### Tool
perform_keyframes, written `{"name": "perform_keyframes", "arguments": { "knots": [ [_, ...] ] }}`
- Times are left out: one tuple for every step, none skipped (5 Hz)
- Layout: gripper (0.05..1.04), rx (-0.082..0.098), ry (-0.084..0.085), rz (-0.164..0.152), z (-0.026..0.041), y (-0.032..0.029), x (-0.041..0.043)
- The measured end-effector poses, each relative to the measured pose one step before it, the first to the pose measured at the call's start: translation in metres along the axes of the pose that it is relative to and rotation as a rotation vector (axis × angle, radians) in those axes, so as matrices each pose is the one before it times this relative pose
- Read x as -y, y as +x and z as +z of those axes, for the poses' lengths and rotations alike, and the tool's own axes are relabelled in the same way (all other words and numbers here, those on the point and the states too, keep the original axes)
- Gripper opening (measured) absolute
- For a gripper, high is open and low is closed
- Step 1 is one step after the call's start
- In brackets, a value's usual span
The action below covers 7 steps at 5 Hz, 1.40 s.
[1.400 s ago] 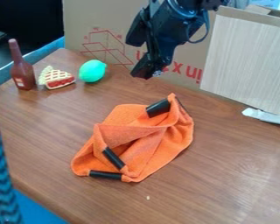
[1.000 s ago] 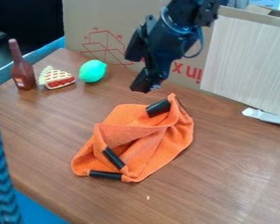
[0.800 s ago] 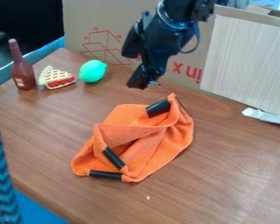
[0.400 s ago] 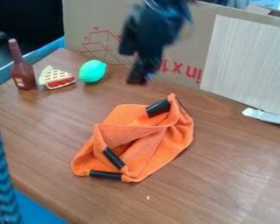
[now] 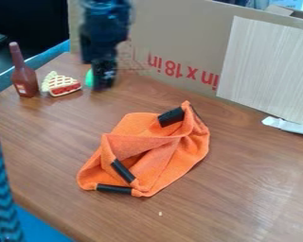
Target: Fold from left to right
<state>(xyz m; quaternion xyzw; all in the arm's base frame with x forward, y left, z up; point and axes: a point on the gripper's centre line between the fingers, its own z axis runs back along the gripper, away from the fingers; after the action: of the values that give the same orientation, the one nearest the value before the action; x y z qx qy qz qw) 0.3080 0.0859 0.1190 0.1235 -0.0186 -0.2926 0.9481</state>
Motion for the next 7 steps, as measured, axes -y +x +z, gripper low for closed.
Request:
{"name": "perform_keyframes", "arguments": {
  "knots": [
    [0.999,0.0343,-0.0671,-0.0215,-0.02051,-0.00462,0.00308],
    [0.999,-0.0943,-0.0208,-0.0468,-0.03563,0.01265,0.01744],
    [0.999,-0.0367,-0.0061,-0.0619,-0.01108,0.01938,0.01953],
    [0.999,-0.0079,-0.0240,-0.0099,-0.00936,0.01229,0.00478],
    [0.999,0.0188,-0.0262,-0.0092,0.00180,0.00575,0.00458],
    [0.999,0.0269,-0.0367,-0.0098,-0.00032,0.00440,0.00580],
    [0.999,0.0417,-0.0120,-0.0028,-0.00267,0.00067,-0.00238]
  ]
}}
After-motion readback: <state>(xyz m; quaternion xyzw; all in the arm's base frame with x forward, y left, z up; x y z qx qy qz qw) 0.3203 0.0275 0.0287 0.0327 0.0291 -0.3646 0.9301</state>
